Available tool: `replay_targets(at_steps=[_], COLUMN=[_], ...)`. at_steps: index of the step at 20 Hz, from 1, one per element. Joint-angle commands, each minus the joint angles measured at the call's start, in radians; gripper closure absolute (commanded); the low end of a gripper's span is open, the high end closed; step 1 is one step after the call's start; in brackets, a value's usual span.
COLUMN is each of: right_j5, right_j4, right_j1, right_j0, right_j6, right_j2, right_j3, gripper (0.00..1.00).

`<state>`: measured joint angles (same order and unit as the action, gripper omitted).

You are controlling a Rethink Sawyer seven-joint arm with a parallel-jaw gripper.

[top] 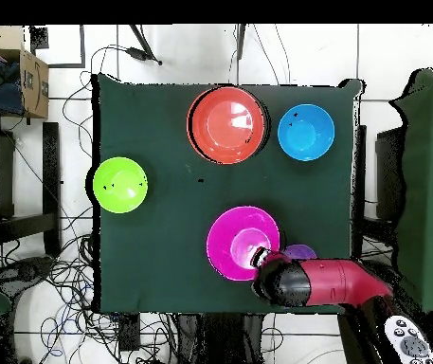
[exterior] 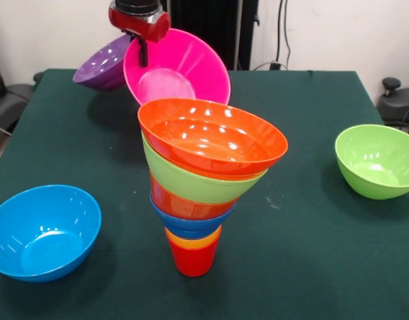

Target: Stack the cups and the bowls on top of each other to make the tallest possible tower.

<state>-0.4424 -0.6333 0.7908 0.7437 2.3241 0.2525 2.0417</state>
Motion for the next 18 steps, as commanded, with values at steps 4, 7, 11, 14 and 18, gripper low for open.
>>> replay_targets(at_steps=[4,7,11,14,18], right_j5=[0.083,0.091,0.11,0.101,0.082], right_j4=[-0.072,-0.059,-0.051,-0.034,-0.011], right_j1=[-0.024,-0.03,-0.041,-0.046,-0.037], right_j0=[-0.089,-0.099,-0.117,-0.109,-0.088], right_j6=[0.038,0.042,0.048,0.025,0.003], right_j2=[-0.046,-0.052,-0.068,-0.058,-0.043], right_j3=[-0.051,-0.053,-0.065,-0.072,-0.059], gripper=[0.0,0.0,0.0,0.0,0.0])
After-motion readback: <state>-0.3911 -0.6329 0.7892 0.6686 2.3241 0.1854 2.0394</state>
